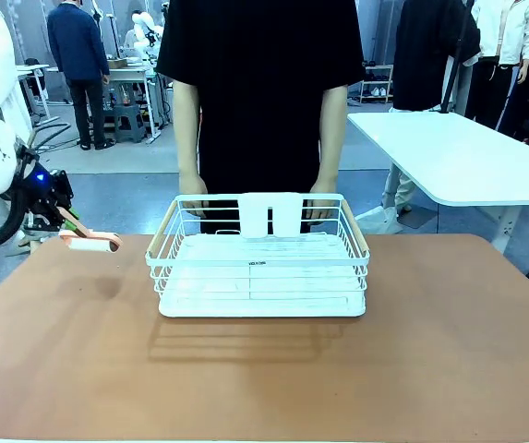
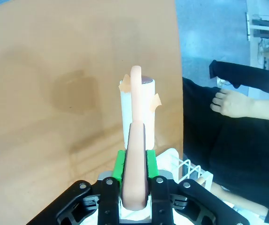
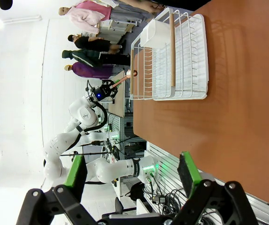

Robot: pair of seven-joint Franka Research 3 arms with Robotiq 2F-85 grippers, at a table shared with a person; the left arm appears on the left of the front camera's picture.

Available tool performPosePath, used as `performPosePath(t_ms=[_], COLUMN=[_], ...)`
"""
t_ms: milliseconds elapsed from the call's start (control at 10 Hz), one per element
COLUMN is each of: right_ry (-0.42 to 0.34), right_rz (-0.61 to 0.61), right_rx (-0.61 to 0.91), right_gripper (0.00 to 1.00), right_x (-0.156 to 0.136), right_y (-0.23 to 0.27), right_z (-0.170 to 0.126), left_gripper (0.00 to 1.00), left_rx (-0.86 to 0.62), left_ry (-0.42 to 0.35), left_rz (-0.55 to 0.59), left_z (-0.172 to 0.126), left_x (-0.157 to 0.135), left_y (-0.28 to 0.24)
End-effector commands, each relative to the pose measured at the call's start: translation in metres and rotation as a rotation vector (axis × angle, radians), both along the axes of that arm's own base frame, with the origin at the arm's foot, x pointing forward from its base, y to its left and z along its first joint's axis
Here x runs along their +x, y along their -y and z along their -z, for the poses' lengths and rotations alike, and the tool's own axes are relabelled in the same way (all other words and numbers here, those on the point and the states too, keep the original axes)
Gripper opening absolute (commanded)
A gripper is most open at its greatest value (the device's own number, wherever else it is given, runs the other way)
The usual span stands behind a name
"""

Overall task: Clean the table.
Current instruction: Place the Lint Roller down when the Dish drying rack is positioned in the middle of the table.

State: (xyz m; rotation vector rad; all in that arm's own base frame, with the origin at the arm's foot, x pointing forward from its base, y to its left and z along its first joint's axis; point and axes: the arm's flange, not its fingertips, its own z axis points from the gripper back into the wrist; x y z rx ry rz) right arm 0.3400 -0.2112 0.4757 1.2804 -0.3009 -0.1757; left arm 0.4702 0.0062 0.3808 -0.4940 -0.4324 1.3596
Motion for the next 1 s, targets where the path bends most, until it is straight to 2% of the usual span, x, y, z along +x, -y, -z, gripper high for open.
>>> performPosePath(t_ms=[0, 900], right_ry=[0.014, 0.014], right_rz=[-0.007, -0.007], right_rx=[0.009, 0.009], right_gripper=[1.00, 1.00], right_x=[-0.002, -0.002], right_y=[-0.001, -0.001], right_z=[-0.002, -0.002], left_gripper=[0.22, 0.22], left_rx=[0.029, 0.052], left_ry=[0.038, -0.056], left_rz=[-0.023, -0.049], left_z=[0.021, 0.055], left_x=[-0.005, -0.010], left_y=[0.003, 0.006])
